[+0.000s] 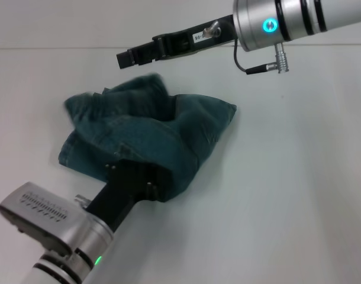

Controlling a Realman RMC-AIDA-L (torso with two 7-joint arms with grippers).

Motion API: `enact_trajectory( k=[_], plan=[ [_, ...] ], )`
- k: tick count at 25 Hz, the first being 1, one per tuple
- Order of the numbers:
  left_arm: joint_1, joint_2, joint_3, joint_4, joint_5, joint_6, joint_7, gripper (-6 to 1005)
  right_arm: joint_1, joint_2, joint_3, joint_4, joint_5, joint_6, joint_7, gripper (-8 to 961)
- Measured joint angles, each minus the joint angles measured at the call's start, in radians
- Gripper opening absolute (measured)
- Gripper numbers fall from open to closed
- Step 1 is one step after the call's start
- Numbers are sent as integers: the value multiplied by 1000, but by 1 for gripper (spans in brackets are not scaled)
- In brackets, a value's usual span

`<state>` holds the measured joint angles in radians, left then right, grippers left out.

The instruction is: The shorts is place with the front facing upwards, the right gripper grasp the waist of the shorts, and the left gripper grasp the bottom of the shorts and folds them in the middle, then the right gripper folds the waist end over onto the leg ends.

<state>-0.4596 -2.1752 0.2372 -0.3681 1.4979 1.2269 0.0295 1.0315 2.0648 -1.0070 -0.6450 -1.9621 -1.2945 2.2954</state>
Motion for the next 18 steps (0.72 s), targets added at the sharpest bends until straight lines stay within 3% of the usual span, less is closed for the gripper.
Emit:
enact_trajectory(
  k=[4,12,18],
  plan=[
    [32,0,-19,2,0,20,10,78,-59,-1,0,-61,54,-13,-1,479],
    [135,0,-48,11,-7,178,55,92,-216,-30,49,-80,195,-38,-60,784],
    [221,0,-185,-15,-6,332,88,102,-345,-28,125,-81,299,-58,-225,802]
  ],
)
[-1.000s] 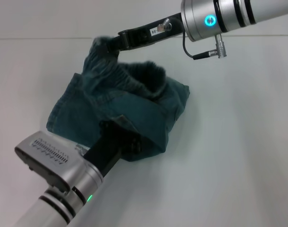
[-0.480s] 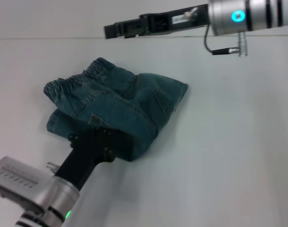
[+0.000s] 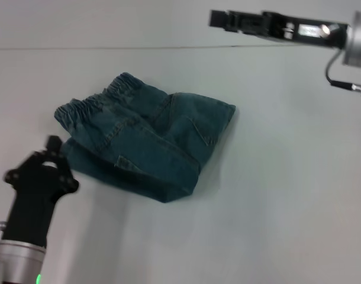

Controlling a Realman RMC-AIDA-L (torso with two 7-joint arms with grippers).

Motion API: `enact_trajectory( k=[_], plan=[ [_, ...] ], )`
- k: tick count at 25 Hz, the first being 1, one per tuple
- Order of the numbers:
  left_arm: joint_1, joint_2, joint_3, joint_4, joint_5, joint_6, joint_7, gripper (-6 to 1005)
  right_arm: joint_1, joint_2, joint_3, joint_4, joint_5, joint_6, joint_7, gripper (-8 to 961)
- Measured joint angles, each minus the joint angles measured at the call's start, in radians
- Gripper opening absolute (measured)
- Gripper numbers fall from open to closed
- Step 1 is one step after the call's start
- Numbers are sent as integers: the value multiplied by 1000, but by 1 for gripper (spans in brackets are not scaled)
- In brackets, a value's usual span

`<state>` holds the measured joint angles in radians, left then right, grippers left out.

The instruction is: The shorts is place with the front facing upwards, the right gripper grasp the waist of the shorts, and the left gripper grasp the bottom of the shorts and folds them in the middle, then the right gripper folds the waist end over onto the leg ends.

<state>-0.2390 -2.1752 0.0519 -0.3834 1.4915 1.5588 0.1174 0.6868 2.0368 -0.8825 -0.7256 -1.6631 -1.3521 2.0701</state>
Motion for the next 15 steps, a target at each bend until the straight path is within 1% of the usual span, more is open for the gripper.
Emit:
enact_trajectory(
  k=[2,4,6,7,8,9,10,12,13,15],
  plan=[
    [-6,1,-10,-4,4,35,-6,105,-33,5,17,0,16,-1,-45,803],
    [-47,3,19,-1,24,42,-17,109,-64,13,30,0,29,-1,-96,804],
    [-113,5,63,5,63,20,-22,112,-92,26,35,0,35,-1,-159,804],
    [-192,5,105,11,105,-36,-23,114,-105,32,35,0,35,-1,-189,805],
    [-223,4,117,12,119,-75,-23,116,-120,37,36,-1,35,-1,-230,805],
    [-223,4,117,12,119,-75,-23,117,-136,42,37,-1,35,1,-269,806],
    [-264,2,126,12,132,-128,-23,119,-151,46,40,0,38,4,-300,806],
    [-316,0,127,13,145,-233,-23,122,-181,51,50,11,45,8,-350,807],
    [-337,-1,124,13,149,-290,-24,124,-193,51,56,17,48,8,-365,807],
    [-358,0,114,11,151,-385,-24,128,-214,51,69,24,50,8,-377,808]
  ],
)
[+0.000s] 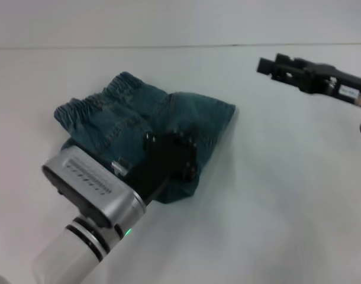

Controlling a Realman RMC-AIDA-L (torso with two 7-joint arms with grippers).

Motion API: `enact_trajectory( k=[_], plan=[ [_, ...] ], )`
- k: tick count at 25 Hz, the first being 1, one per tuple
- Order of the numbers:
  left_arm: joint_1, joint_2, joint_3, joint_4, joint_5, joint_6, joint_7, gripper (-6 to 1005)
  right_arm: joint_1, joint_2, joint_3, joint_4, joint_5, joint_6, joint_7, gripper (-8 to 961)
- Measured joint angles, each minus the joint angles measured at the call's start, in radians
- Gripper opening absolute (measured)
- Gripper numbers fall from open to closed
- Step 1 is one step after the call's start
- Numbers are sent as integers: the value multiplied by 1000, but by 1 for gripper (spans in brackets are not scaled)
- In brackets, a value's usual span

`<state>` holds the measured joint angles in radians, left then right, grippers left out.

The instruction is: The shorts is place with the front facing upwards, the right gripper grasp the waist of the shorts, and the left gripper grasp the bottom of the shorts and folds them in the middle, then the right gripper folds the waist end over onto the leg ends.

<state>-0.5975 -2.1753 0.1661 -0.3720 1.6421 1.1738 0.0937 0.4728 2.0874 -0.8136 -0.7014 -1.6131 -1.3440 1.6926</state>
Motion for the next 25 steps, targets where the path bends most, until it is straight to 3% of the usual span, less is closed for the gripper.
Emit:
enact_trajectory(
  k=[4,8,10,15,18,22,25],
  plan=[
    [0,3,-7,-1,-6,-100,-5,134,-28,-3,17,2,1,0,-8,809],
    [25,6,-33,3,-5,-113,-42,141,-34,-4,24,-1,1,-5,-21,810],
    [55,8,-51,2,-1,-40,-48,145,-35,-4,30,-8,1,-25,-30,811],
    [142,21,-45,40,16,306,-133,153,-47,-15,45,-13,-11,-140,-103,813],
    [166,29,-6,197,55,379,-381,158,-55,-19,42,-34,-90,-212,-158,814],
    [195,9,93,490,108,455,-807,165,-69,7,31,-117,-196,-229,-164,815],
    [222,3,186,661,120,493,-982,208,-68,12,0,-129,-206,-229,-154,816]
  ],
)
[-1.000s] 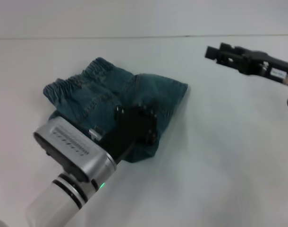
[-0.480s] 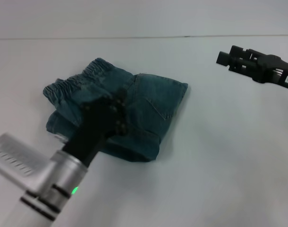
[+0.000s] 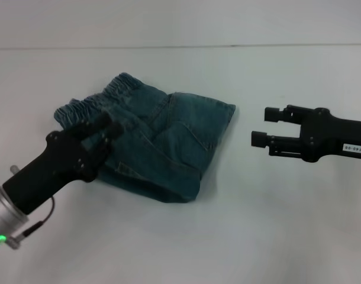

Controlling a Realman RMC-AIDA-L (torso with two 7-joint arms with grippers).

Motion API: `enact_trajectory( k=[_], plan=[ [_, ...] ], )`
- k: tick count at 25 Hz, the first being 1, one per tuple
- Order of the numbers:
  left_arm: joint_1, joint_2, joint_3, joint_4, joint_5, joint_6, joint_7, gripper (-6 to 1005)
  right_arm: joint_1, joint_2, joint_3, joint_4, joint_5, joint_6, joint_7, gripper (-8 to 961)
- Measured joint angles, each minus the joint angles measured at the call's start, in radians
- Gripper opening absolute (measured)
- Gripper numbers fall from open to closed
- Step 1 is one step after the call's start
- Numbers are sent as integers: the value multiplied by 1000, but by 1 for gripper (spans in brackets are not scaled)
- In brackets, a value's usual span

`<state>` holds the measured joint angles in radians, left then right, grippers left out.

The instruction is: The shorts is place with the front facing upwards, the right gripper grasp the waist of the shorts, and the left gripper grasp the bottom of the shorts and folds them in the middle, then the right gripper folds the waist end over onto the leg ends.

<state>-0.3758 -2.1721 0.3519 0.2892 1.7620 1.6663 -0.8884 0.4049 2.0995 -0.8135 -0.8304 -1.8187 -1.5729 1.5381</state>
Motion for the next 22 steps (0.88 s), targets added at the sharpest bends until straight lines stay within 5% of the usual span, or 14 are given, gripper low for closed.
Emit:
enact_trajectory(
  k=[9,20,22],
  plan=[
    [103,-3,371,446,17,-136,-399,390,28,-1,-52,-2,1,16,8,822],
    [120,-3,431,558,20,-157,-477,860,30,-1,-195,-58,0,112,75,855],
    [118,-3,432,559,20,-158,-478,884,31,-1,-196,-58,0,114,75,882]
  ],
)
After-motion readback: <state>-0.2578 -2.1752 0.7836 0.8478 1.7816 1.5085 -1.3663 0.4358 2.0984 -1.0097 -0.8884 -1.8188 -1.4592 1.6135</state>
